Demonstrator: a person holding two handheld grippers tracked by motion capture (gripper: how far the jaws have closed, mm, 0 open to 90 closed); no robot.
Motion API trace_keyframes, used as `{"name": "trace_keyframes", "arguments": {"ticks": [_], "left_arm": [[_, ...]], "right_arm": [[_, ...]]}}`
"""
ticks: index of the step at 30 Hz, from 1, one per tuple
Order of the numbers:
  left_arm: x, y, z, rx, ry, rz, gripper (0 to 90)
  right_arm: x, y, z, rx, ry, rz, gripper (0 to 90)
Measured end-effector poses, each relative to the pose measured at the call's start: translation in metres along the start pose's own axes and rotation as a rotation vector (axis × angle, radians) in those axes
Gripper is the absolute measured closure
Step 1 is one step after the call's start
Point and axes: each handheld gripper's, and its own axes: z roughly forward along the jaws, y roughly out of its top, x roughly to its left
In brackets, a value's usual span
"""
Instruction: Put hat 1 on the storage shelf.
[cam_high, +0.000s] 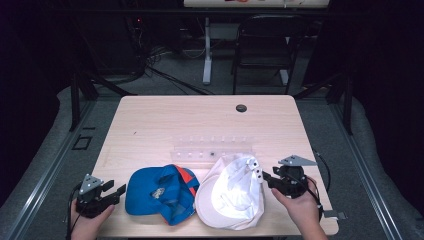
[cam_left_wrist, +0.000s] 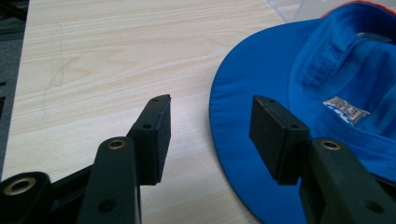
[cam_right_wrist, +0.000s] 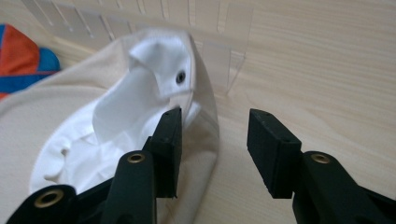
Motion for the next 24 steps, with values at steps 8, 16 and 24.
{"name": "trace_keyframes", "arguments": {"ticks": [8,16,24], "left_arm": [[0.0,0.0,0.001,0.004,0.002,-0.006,49.1],[0.0,0.0,0.001,0.02,0.004,0.0,49.1],[0.0,0.0,0.001,0.008,0.007,-0.004,49.2]], "right_arm": [[-0.008,0.034,-0.002,0.073,0.135,0.064,50.9],[-0.009,0.05,0.025,0.19,0.185,0.069,51.9],[-0.008,0.05,0.046,0.253,0.192,0.043,54.5]]}}
